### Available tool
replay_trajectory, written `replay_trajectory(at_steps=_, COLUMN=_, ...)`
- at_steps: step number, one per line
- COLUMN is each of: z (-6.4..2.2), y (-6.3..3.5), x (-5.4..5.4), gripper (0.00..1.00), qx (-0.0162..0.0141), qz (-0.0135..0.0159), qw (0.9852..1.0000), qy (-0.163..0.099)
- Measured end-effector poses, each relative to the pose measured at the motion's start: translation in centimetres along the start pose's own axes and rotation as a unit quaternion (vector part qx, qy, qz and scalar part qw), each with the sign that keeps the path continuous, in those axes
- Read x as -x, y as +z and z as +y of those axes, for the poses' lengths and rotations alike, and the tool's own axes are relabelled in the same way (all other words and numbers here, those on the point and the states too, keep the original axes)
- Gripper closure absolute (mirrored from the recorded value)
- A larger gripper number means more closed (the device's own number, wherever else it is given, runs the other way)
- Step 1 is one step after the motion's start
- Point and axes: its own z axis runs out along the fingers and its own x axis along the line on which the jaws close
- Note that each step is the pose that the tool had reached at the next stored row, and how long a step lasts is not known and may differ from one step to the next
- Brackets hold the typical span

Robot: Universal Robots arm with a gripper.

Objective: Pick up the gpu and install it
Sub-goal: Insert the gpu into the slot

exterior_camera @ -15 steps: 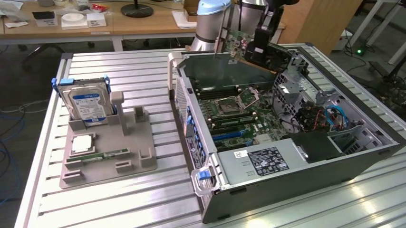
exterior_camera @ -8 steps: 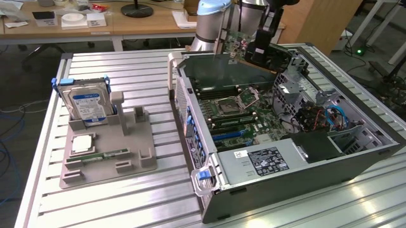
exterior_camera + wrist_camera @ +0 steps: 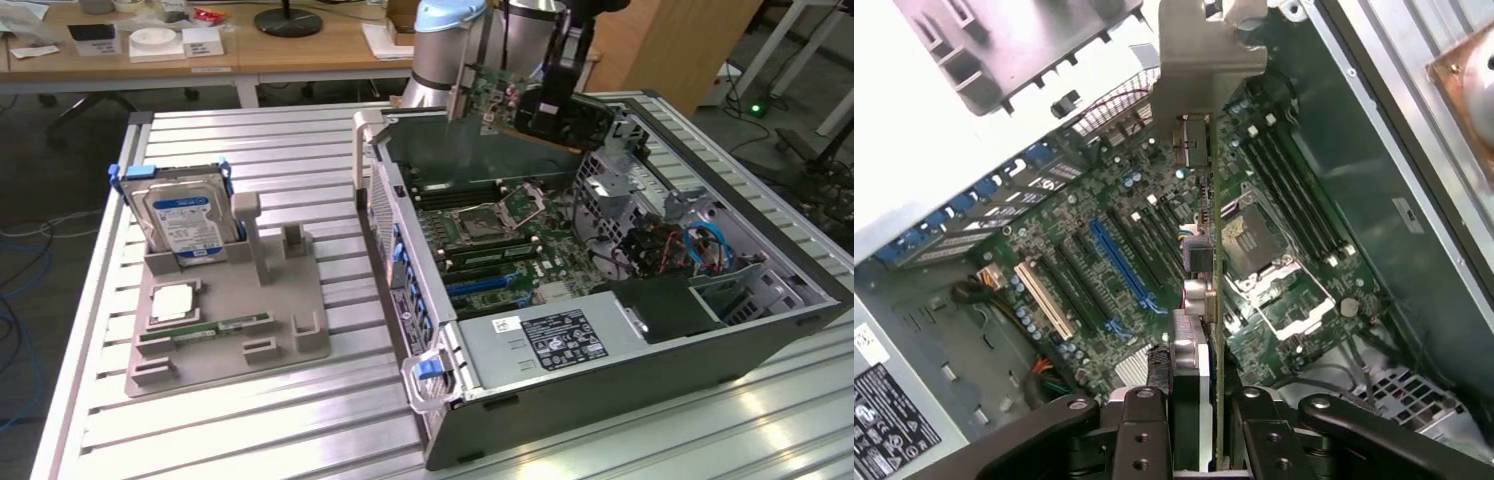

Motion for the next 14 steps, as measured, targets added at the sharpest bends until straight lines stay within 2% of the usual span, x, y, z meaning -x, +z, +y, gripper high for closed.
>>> replay_trajectory(at_steps=7, z=-0.03, y=0.06, x=-0.03, gripper=0.72, qx=0.0013, qz=-0.0007, qw=0.9990, qy=-0.045)
replay_trajectory(at_steps=14, z=-0.06, y=0.15, x=-0.10, gripper=0.72, qx=0.0016, qz=-0.0006, qw=0.9983, qy=-0.059)
